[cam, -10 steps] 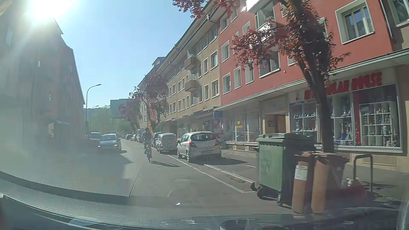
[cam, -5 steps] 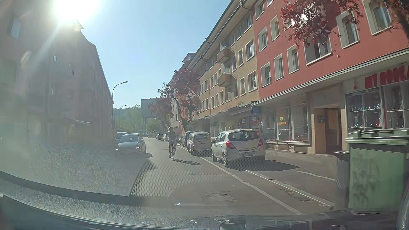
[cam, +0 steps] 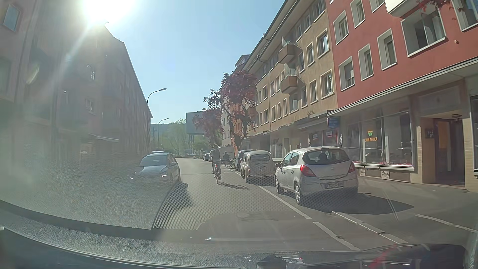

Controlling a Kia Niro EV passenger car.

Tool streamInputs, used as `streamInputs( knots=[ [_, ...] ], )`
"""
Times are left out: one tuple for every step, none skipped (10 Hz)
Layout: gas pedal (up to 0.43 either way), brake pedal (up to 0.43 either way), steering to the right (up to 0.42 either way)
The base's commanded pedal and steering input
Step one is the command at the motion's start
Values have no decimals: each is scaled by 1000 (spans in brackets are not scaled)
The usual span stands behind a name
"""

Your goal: Follow the waypoints while adhering to traffic rules and regulations

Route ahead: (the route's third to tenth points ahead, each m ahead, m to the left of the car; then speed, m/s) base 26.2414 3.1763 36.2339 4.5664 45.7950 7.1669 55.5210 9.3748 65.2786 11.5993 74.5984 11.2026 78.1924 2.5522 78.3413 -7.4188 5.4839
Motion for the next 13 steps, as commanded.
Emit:
streamInputs(
  knots=[
    [157, 0, -93],
    [157, 0, -93],
    [157, 0, -93],
    [157, 0, -92],
    [157, 0, -90],
    [157, 0, -83],
    [157, 0, -76],
    [150, 0, -71],
    [150, 0, -66],
    [150, 0, -59],
    [150, 0, -55],
    [150, 0, -50],
    [138, 0, -45]
  ],
)
